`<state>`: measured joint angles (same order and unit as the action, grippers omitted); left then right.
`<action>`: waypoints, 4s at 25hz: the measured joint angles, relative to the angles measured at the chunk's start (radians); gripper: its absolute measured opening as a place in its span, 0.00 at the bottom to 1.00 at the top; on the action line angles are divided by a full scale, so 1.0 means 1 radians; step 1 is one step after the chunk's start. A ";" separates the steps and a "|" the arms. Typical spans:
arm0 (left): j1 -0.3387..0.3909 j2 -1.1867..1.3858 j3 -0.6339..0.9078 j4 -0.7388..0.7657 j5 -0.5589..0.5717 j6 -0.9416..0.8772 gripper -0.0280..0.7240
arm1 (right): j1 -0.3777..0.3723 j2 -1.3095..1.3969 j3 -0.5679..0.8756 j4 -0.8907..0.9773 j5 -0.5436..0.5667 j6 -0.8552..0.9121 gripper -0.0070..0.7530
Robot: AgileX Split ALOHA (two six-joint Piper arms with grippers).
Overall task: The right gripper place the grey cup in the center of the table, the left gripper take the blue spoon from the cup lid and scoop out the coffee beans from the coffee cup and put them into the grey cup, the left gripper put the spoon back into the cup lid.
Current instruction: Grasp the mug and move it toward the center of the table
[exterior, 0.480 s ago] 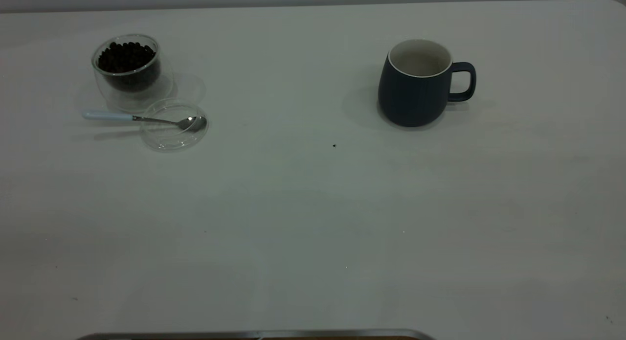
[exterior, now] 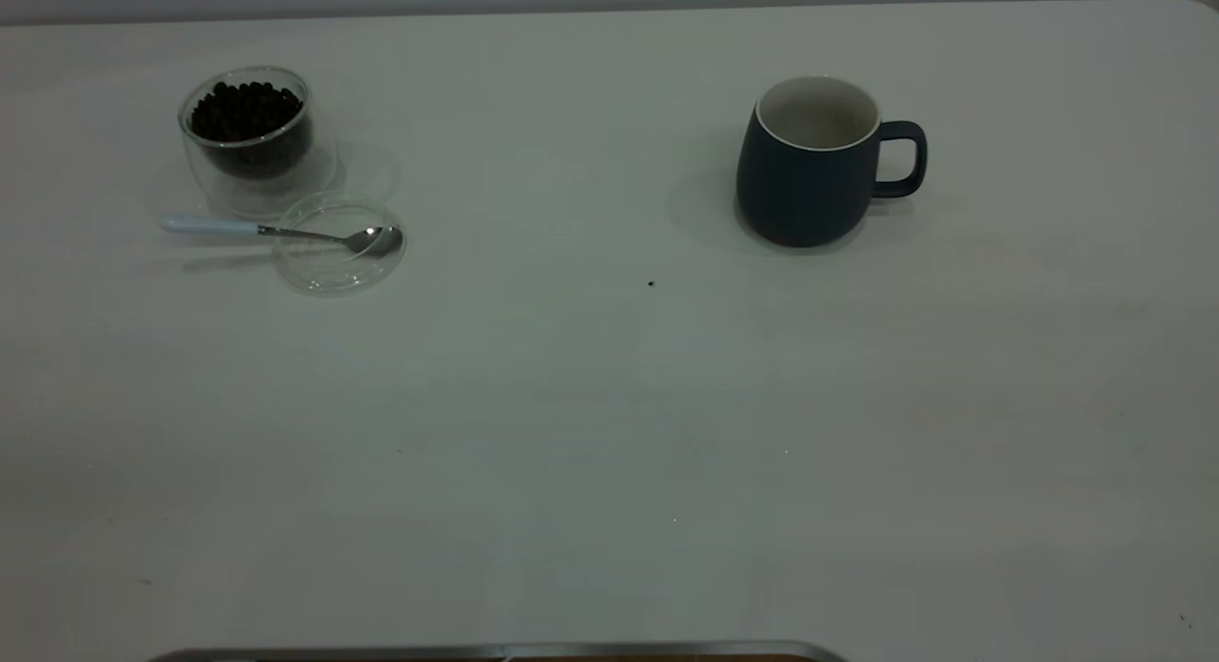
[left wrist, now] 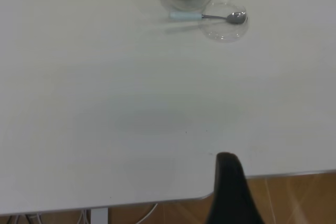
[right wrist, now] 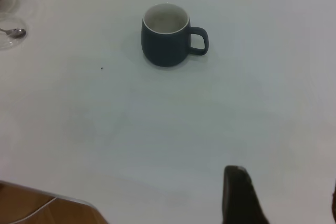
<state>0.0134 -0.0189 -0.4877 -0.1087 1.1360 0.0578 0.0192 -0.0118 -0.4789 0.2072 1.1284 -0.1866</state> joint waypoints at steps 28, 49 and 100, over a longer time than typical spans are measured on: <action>0.000 0.000 0.000 0.000 0.000 0.000 0.78 | 0.000 0.000 0.000 0.000 0.000 0.000 0.60; 0.000 0.000 0.000 0.000 0.000 0.000 0.78 | 0.000 0.618 -0.001 0.239 -0.371 -0.293 0.76; 0.000 0.000 0.000 0.000 0.000 0.000 0.78 | 0.016 2.393 -1.020 0.674 -0.536 -1.903 0.76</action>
<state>0.0134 -0.0189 -0.4877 -0.1087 1.1360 0.0573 0.0352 2.3810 -1.4985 0.8809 0.5927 -2.0895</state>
